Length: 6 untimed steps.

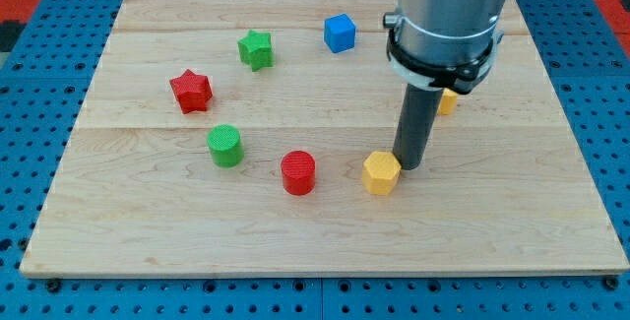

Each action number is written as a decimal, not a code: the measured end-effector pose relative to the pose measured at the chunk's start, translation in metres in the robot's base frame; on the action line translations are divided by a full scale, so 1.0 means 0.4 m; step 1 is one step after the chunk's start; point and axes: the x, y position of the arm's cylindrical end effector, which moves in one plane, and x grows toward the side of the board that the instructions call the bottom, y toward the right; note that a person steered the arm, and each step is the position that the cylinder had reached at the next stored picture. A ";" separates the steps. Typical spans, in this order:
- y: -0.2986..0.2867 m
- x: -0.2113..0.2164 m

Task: Push the red circle to the bottom center of the board

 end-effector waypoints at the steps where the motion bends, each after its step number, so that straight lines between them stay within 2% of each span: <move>1: -0.132 -0.002; 2: -0.104 0.045; 3: -0.174 -0.032; 4: -0.307 -0.012; 5: -0.350 0.015; 6: -0.484 -0.027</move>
